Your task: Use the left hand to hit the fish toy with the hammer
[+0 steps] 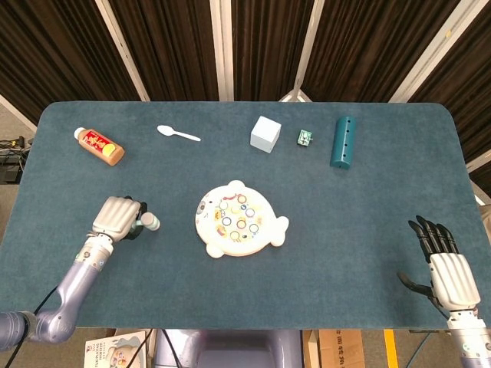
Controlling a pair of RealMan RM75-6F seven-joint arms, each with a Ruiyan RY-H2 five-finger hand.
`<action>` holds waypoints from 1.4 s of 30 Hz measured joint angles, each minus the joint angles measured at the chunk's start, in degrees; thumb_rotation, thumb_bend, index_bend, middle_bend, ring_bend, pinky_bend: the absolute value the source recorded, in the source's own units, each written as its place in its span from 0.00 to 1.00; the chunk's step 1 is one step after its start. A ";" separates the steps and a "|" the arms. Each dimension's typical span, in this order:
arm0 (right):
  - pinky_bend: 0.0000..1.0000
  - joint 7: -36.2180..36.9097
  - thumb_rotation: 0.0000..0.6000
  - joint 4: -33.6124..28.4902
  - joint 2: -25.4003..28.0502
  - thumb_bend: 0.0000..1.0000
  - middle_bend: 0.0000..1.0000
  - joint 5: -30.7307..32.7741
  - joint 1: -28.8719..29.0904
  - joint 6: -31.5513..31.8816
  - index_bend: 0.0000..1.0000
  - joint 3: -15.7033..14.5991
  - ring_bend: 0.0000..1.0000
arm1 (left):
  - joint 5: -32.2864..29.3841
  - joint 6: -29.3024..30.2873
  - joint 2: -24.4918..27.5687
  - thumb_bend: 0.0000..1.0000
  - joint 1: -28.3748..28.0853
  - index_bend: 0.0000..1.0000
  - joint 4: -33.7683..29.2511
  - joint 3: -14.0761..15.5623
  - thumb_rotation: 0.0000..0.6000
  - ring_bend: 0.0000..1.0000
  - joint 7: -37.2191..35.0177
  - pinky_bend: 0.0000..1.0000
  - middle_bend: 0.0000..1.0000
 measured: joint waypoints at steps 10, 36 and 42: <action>0.01 0.11 1.00 0.19 0.04 0.21 0.00 0.36 -0.03 -0.13 0.00 0.07 0.00 | 3.19 -2.49 -5.24 0.61 1.83 0.72 6.55 -0.43 1.00 0.37 -3.17 0.46 0.57; 0.01 -0.60 1.00 0.28 -0.24 0.21 0.00 -0.26 -0.04 0.32 0.00 0.01 0.00 | 2.50 -5.40 -7.21 0.39 3.14 0.56 9.47 -1.89 1.00 0.32 -0.61 0.44 0.49; 0.01 -0.66 1.00 0.27 -0.23 0.21 0.00 -0.33 -0.05 0.35 0.00 -0.03 0.00 | 2.38 -5.17 -7.22 0.38 3.41 0.54 9.54 -2.37 1.00 0.32 -0.21 0.44 0.48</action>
